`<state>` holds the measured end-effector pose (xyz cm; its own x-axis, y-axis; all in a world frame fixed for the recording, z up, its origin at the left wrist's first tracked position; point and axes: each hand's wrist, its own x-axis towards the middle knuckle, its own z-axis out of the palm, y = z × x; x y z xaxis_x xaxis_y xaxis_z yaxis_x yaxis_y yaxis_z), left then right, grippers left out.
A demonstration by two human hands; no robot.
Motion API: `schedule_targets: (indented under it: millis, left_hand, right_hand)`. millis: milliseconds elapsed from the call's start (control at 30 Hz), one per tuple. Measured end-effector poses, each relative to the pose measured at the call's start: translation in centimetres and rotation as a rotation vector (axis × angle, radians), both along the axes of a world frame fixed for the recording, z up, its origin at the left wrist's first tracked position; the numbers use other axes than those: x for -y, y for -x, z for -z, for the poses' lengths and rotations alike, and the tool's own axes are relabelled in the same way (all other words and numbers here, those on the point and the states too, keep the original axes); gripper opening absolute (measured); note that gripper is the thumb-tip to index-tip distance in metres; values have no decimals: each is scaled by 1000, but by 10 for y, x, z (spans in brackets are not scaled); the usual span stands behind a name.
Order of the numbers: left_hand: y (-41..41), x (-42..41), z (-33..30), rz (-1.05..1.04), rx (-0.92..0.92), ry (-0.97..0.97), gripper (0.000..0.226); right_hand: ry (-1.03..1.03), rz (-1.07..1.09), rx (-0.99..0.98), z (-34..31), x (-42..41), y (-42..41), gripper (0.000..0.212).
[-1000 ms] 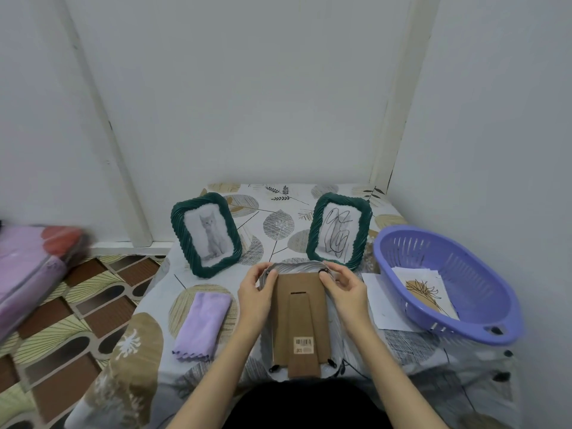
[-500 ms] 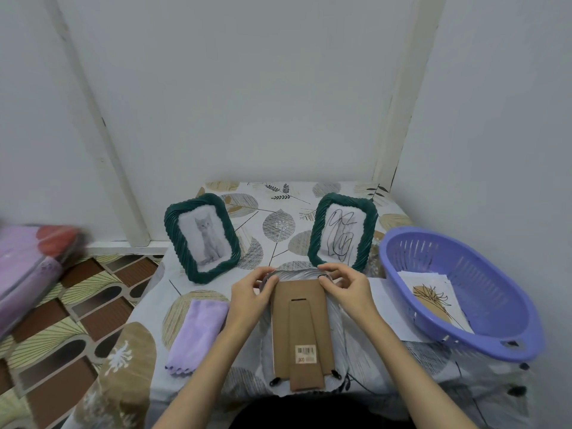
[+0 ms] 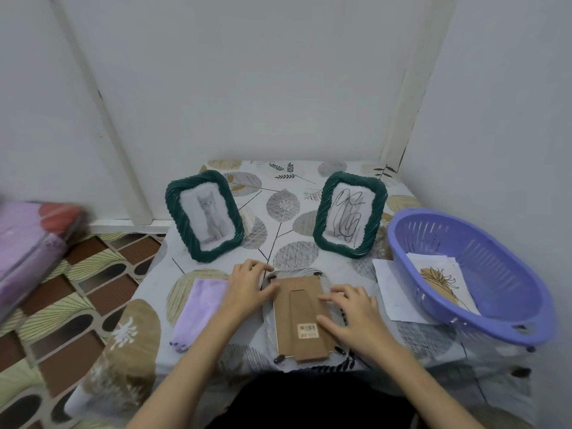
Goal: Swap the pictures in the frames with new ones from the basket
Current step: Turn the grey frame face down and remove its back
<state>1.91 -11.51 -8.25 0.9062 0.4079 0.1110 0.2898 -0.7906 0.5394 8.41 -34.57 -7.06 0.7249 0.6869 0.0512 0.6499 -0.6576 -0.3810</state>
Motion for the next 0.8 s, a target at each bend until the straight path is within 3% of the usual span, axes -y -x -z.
schedule_targets:
  millis: [133, 233, 333, 400, 500, 633, 733, 800]
  left_hand:
    - [26, 9, -6, 27, -152, -191, 91]
    - [26, 16, -3, 20, -231, -310, 93]
    - [21, 20, 1, 19, -204, -444, 70]
    - [18, 19, 6, 4, -221, -517, 58]
    - [10, 15, 7, 31, -286, -509, 59]
    - [-3, 11, 0, 32, -290, -528, 68]
    - [-9, 13, -6, 63, -314, -481, 80]
    - [-6, 15, -9, 56, -367, -406, 75]
  right_hand:
    - [95, -18, 47, 7, 6, 10, 104]
    - [160, 75, 55, 3, -6, 2, 88]
    - [195, 114, 93, 3, -21, -10, 63]
    - [238, 107, 135, 5, -29, -14, 69]
    - [284, 100, 161, 6, -36, -20, 85]
    - [343, 100, 137, 2, -43, -30, 63]
    - [348, 99, 100, -2, -44, -33, 63]
    - [311, 93, 75, -5, -39, -32, 63]
